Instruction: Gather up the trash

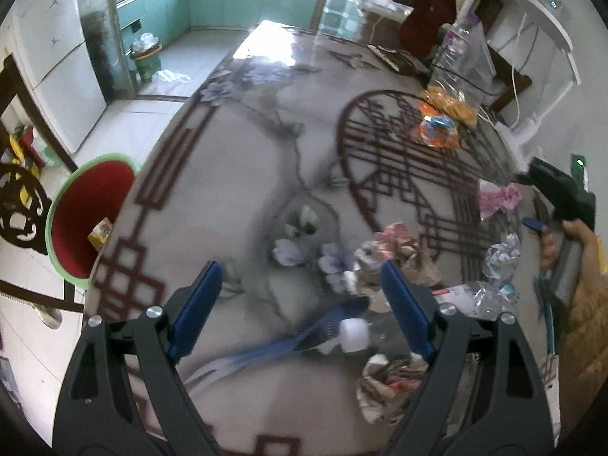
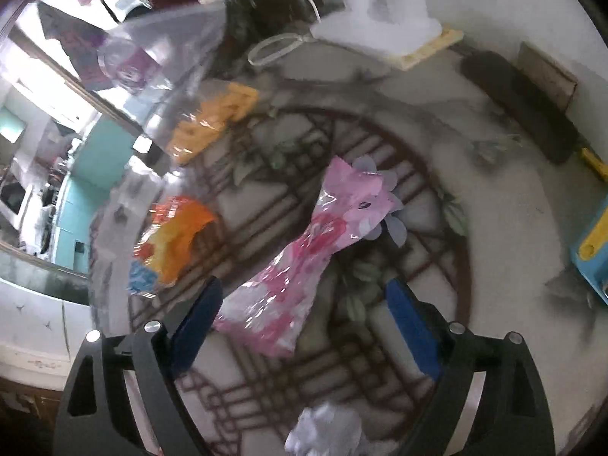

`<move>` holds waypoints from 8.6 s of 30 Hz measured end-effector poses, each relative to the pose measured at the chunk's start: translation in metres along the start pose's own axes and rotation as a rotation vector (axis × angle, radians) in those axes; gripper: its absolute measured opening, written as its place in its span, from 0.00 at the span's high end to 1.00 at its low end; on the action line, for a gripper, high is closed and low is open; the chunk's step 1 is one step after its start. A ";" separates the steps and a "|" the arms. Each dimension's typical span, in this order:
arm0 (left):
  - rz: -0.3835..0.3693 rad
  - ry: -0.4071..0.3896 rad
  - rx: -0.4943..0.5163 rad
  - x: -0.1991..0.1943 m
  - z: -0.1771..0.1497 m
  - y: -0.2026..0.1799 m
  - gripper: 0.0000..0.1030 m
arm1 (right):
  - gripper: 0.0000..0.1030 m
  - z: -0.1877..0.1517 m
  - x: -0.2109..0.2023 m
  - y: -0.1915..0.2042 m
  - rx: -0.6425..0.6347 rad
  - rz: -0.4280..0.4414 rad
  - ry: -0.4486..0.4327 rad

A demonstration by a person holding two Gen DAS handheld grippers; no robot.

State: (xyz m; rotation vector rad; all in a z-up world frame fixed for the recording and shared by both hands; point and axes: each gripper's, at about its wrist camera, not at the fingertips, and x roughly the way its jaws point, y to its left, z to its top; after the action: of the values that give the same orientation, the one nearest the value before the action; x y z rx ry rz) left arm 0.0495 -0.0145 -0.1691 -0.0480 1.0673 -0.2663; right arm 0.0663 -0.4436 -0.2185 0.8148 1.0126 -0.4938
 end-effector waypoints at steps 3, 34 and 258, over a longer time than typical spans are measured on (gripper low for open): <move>0.009 0.007 0.031 0.006 0.007 -0.017 0.20 | 0.17 0.007 0.019 0.005 -0.009 -0.024 0.021; -0.007 -0.043 0.196 0.030 0.054 -0.073 0.56 | 0.80 -0.078 -0.061 0.113 -0.622 0.172 -0.086; 0.076 -0.172 -0.008 -0.060 -0.014 -0.026 0.67 | 0.60 -0.155 -0.134 0.152 -0.893 0.409 -0.025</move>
State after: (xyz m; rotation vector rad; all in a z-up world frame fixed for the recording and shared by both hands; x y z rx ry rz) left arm 0.0054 -0.0242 -0.1198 -0.0367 0.8968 -0.1857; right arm 0.0258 -0.2278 -0.0881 0.1888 0.8849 0.3029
